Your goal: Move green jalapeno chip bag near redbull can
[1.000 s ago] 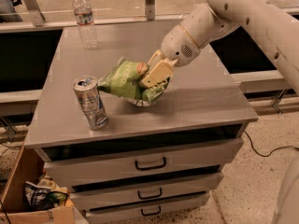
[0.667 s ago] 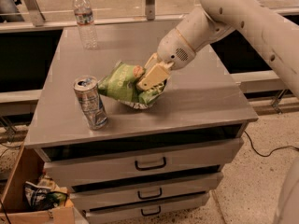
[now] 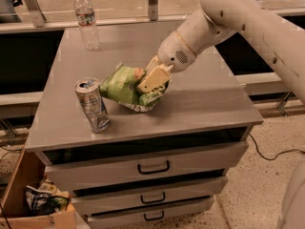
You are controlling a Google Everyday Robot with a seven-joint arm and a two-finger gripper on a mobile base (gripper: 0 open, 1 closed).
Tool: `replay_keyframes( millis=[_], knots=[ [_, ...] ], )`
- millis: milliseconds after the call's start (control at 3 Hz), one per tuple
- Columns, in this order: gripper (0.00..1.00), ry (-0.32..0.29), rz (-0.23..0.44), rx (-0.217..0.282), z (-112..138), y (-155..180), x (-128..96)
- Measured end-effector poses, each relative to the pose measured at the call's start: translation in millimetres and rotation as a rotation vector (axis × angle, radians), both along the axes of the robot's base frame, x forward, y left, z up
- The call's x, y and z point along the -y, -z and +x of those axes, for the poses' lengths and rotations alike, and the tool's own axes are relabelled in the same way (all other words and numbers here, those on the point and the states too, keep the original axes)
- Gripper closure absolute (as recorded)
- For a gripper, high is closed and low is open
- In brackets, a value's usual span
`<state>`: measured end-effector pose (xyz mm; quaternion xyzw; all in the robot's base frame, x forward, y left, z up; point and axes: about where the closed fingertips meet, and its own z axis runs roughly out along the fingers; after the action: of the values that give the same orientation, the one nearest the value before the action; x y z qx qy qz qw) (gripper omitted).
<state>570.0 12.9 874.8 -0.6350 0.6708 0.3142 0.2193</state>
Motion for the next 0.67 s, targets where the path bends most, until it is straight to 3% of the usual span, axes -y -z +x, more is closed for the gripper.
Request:
replay_keyframes(
  millis=[667],
  knots=[
    [0.36, -0.011, -0.004, -0.033, -2.9, 5.9, -2.5]
  ],
)
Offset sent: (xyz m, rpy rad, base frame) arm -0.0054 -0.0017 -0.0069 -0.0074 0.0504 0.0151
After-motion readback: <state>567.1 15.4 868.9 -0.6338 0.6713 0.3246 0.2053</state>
